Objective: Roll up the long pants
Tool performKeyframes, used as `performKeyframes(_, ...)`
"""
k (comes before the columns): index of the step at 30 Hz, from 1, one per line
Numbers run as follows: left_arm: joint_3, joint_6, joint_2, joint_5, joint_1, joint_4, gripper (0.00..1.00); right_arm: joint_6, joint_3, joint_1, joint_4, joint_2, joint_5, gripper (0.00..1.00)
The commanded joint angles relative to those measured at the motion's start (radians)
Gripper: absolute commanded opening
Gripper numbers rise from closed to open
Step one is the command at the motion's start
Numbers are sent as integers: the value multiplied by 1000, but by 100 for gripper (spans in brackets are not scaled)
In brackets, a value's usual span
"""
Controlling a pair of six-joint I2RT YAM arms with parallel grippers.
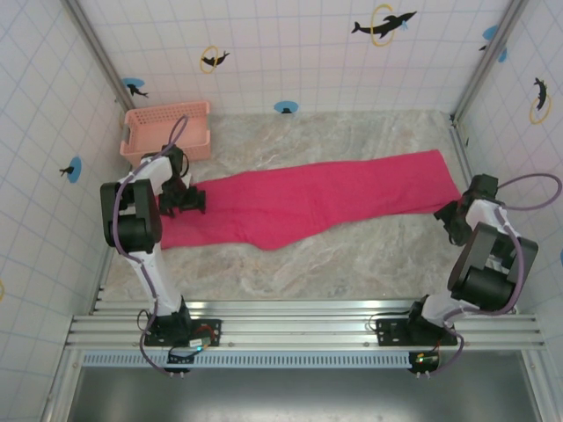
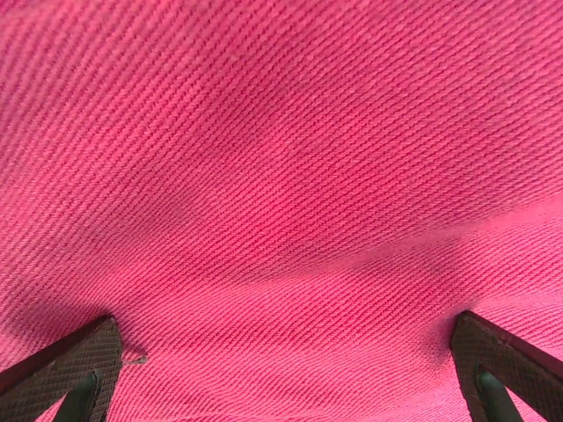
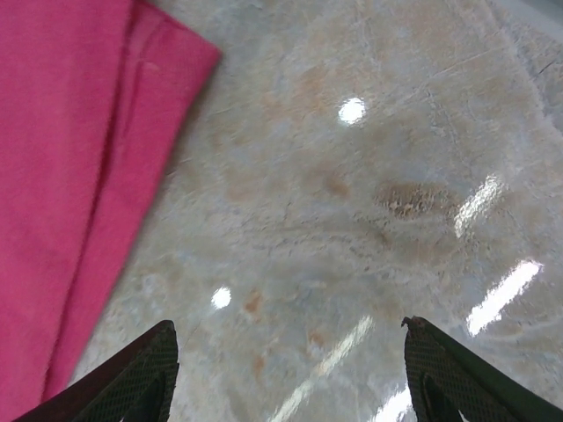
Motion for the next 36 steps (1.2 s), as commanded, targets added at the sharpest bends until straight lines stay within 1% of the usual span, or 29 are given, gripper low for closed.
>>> performKeyframes(1, 0, 31, -11, -7, 6, -45, 97, 36, 67, -17, 65, 66, 0, 70)
performKeyframes(5, 6, 35, -13, 0, 6, -53, 98, 77, 73, -36, 169, 117, -29, 70)
performKeyframes(11, 14, 45, -16, -13, -1, -61, 97, 117, 74, -36, 245, 152, -51, 70)
performKeyframes(15, 13, 50, -14, -18, -6, -66, 97, 137, 90, -33, 282, 213, -76, 69)
performKeyframes(20, 5, 51, -22, -16, -17, -64, 97, 186, 86, -17, 377, 260, -85, 69)
performKeyframes(30, 9, 61, -18, -34, -40, -78, 98, 194, 219, 36, 334, 377, -81, 68)
performKeyframes(32, 9, 63, -21, -35, -41, -81, 97, 207, 231, 49, 336, 398, -81, 65)
performKeyframes(33, 8, 65, -21, -33, -43, -83, 97, 213, 232, 56, 341, 405, -82, 61)
performKeyframes(35, 8, 67, -23, -36, -44, -85, 97, 229, 231, 63, 363, 417, -90, 51)
performKeyframes(36, 8, 67, -24, -36, -45, -87, 98, 236, 226, 67, 378, 421, -94, 44)
